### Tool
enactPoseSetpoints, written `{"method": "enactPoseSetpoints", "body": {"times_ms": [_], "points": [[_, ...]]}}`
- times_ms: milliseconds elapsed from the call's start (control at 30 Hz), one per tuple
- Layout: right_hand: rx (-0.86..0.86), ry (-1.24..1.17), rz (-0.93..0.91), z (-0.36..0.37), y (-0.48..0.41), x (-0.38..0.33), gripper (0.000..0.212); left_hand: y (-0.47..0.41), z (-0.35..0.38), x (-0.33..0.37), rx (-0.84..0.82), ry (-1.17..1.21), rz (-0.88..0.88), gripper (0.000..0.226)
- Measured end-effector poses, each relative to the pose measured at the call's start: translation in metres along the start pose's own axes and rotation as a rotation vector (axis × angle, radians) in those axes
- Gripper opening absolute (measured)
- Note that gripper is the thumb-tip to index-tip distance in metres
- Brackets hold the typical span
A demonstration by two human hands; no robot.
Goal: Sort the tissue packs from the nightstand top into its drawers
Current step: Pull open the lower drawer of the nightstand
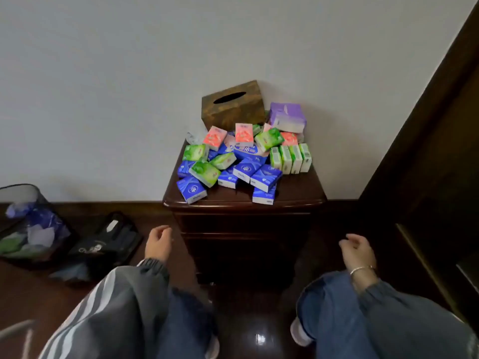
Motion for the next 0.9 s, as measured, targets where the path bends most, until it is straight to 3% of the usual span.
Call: {"method": "enactPoseSetpoints", "body": {"times_ms": [100, 233, 367, 600, 733, 900], "points": [[-0.090, 0.086, 0.053, 0.042, -0.017, 0.010, 0.048, -0.025, 0.023, -0.035, -0.044, -0.233, -0.088, 0.043], [-0.187, 0.068, 0.133, 0.085, -0.035, 0.025, 0.063, -0.043, 0.048, -0.075, -0.128, -0.249, -0.104, 0.059], [-0.201, -0.052, 0.248, 0.108, -0.052, 0.024, 0.064, -0.057, 0.061, -0.088, -0.157, -0.128, -0.094, 0.052], [-0.221, -0.105, 0.239, 0.132, -0.060, 0.029, 0.060, -0.060, 0.071, -0.103, -0.141, -0.085, -0.108, 0.058], [-0.231, 0.028, 0.168, 0.129, -0.065, 0.036, 0.055, -0.058, 0.065, -0.098, -0.182, -0.109, -0.099, 0.062], [-0.288, 0.315, 0.125, 0.110, -0.063, 0.043, 0.051, -0.045, 0.042, -0.094, -0.223, -0.292, -0.125, 0.044]]}}
Point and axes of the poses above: each hand's wrist, its own y-axis away from the middle knuckle, its own z-axis out of the palm, x = y × z, the point moved 2 cm from there along -y, towards the middle knuckle, and after that the axes turned 3 degrees about -z, right-handed, at the moved point
